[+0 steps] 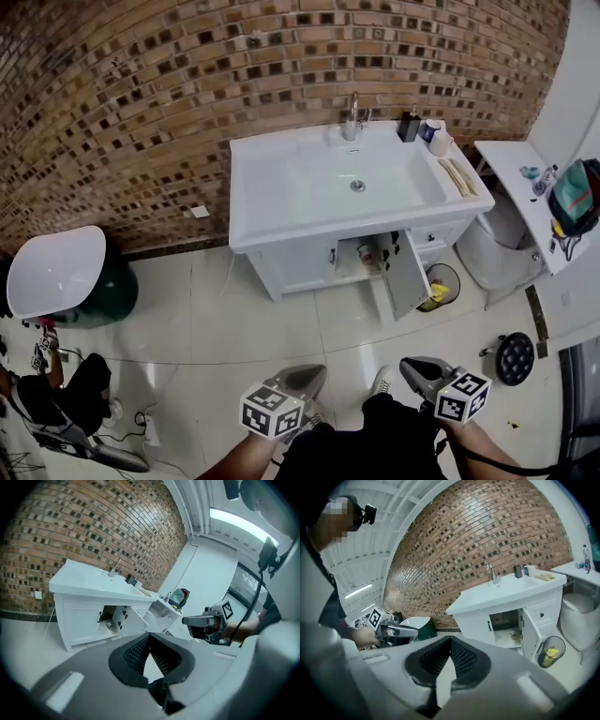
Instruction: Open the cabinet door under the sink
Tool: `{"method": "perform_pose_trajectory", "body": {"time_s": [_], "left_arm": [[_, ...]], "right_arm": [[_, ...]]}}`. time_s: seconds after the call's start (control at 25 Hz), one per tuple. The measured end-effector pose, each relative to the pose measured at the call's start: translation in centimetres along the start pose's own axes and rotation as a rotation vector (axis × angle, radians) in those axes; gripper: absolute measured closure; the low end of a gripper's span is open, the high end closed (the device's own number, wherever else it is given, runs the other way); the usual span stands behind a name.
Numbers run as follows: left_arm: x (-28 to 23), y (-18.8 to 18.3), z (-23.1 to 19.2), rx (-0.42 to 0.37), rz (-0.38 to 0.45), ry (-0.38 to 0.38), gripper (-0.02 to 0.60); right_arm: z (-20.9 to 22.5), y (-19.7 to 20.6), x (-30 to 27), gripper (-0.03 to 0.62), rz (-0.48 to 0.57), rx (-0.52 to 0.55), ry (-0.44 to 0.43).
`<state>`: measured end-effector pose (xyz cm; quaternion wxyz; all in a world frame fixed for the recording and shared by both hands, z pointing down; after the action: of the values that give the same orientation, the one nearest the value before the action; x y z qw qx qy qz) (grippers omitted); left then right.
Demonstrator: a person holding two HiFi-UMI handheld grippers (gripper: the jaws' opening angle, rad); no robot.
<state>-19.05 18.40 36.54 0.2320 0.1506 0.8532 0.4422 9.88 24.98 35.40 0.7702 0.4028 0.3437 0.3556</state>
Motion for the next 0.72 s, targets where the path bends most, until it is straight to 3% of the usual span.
{"method": "perform_pose_trajectory", "body": {"time_s": [0.2,0.4,0.72], "left_arm": [[0.3,0.2,1.7,-0.014,0.04,-0.019,0.566],[0.1,0.0,3.2,0.001,0.092,-0.081,0.566],[-1.9,-0.1,5.2,-0.011,0.106,-0.101,0.566]], "right_arm": [[-1.2,0.1,1.6,0.582,0.001,0.031,-0.025],[-0.2,-1.2,1.8,0.582,-0.015,0.028,-0.076],[1.9,-2.6,2.0,0.582,0.011,0.039,-0.112]]}}
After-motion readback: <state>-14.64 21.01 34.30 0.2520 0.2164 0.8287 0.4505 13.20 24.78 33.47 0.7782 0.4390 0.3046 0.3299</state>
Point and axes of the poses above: the fingertips, and each gripper's own axes: x backward along the fingers, z to its right, y out of its underside, the point moved 10 cm from there along x, backward along the fingers, and after that the axes turned 14 degrees about z, right-handed, at the moved point
